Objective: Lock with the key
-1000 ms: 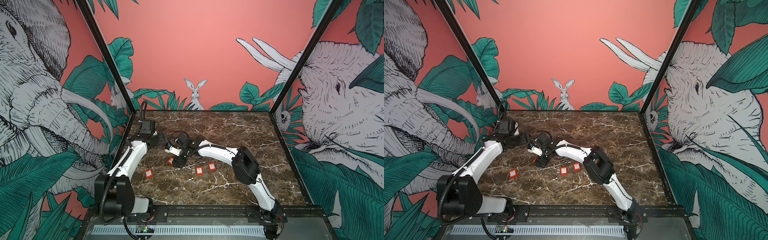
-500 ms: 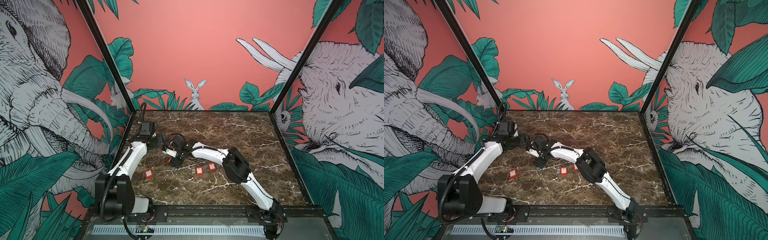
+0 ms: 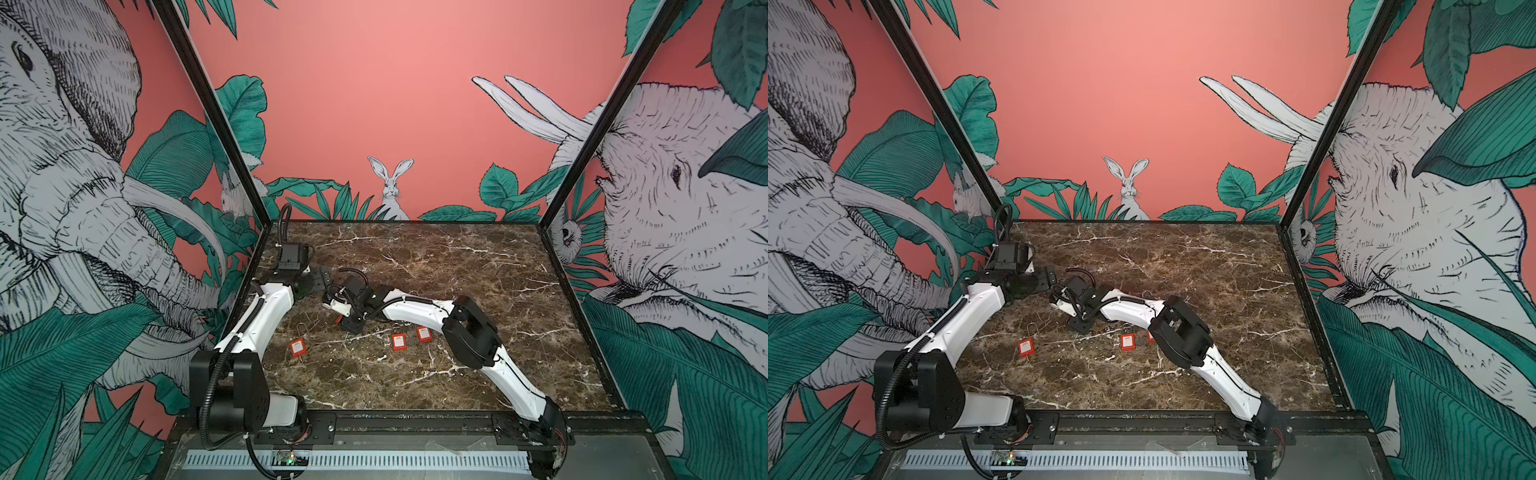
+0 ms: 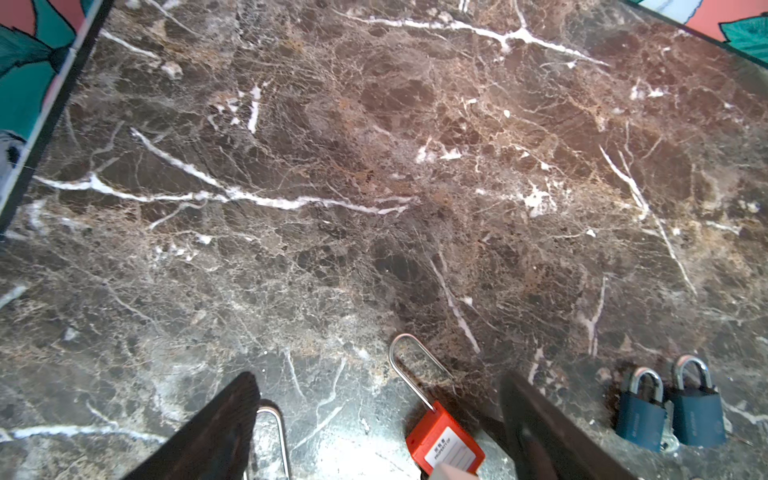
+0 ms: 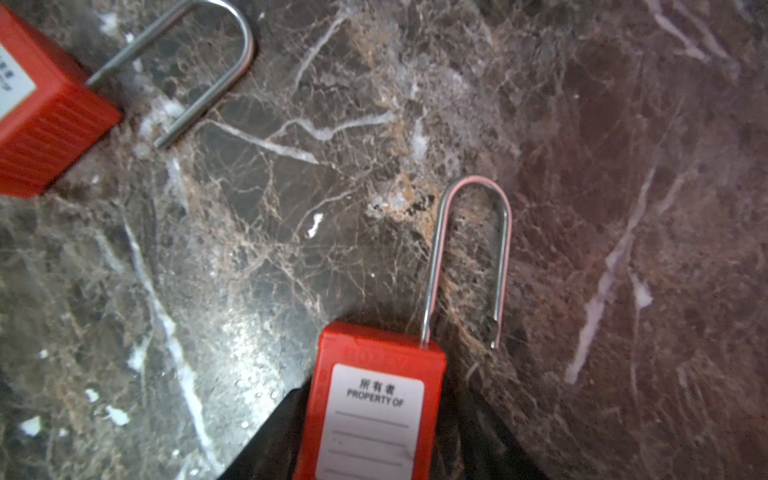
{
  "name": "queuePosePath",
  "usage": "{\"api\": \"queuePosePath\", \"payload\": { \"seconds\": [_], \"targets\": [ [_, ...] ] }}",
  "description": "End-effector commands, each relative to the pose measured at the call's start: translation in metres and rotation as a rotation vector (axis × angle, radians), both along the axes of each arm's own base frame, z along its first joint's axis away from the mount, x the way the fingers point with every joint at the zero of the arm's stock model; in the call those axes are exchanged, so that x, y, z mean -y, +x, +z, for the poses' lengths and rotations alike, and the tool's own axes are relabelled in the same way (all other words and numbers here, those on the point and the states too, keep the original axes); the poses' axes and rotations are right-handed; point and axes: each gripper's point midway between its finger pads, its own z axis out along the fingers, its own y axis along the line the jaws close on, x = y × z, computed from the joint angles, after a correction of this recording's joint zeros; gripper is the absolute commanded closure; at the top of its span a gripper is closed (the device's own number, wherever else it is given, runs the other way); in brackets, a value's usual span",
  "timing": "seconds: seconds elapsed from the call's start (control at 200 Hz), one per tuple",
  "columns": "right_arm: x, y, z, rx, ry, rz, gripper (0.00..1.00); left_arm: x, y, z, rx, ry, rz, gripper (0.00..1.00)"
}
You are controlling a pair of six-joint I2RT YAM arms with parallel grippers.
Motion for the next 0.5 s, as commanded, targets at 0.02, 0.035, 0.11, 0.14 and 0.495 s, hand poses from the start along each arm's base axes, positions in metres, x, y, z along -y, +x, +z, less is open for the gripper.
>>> {"api": "queuePosePath", "payload": {
  "seconds": [0.02,0.035,0.11,0.14,0.495],
  "targets": [
    [0.003,-0.005,-0.015,0.017,-0.027,0.036,0.50,-0.007,0.003,0.023,0.051,0.031,0.001,0.09],
    [0.003,-0.005,-0.015,0.018,-0.026,0.040,0.50,-0.007,0.003,0.023,0.052,0.033,0.000,0.09],
    [0.003,-0.007,-0.012,0.021,-0.018,0.058,0.56,-0.008,0.003,0.024,0.055,0.048,-0.015,0.10],
    [0.004,-0.008,-0.010,0.027,-0.015,0.068,0.58,-0.009,0.003,0.025,0.057,0.057,-0.018,0.10],
    [0.017,-0.008,0.058,0.193,0.096,0.142,0.73,-0.012,0.012,0.043,0.125,0.137,-0.081,0.12]
  ]
}}
